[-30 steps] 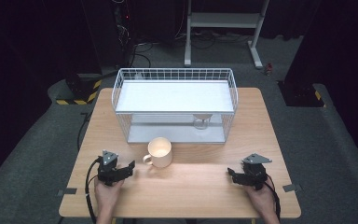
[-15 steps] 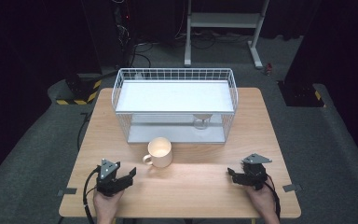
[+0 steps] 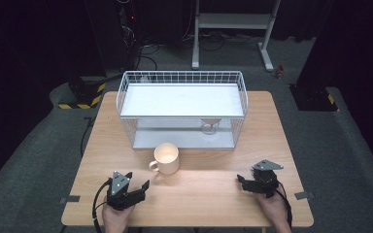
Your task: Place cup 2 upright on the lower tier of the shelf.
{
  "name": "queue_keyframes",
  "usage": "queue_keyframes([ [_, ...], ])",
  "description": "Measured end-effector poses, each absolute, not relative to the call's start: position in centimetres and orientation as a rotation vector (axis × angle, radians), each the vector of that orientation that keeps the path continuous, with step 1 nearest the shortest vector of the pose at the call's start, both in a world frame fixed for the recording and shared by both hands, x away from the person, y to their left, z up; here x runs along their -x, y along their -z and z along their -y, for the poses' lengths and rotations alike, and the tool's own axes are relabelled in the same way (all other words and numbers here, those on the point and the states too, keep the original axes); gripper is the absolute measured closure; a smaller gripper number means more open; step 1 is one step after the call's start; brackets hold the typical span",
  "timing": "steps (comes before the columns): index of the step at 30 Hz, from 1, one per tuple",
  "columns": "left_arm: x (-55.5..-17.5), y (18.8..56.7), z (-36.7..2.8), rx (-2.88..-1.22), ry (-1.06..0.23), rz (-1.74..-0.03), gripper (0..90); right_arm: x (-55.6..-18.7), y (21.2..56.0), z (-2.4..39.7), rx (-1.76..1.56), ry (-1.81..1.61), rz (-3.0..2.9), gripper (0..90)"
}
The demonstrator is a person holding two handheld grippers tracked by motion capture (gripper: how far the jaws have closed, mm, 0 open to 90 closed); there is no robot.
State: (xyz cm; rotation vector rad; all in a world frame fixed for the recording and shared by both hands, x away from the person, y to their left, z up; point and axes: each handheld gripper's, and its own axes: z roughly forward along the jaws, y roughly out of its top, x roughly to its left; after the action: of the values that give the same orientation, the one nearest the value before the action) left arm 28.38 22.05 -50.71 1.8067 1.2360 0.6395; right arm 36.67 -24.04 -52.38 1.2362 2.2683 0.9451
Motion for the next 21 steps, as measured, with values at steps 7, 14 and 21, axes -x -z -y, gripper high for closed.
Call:
queue_keyframes([
  [7,-29.0,50.8,-20.8,-1.842,-0.612,-1.205,20.5,-36.6,52.4,24.0,-1.241,-0.944,-2.266,23.1],
  [14,-30.0,51.0,-19.8,-1.862,-0.565,-1.206,17.9,-36.6,52.4,24.1,-1.246,-0.943,-2.262,23.1],
  [21,-31.3,50.9,-19.6,-1.818,-0.531,-1.198,15.0,-36.6,52.4,24.1,-1.26,-0.94,-2.255,22.5],
])
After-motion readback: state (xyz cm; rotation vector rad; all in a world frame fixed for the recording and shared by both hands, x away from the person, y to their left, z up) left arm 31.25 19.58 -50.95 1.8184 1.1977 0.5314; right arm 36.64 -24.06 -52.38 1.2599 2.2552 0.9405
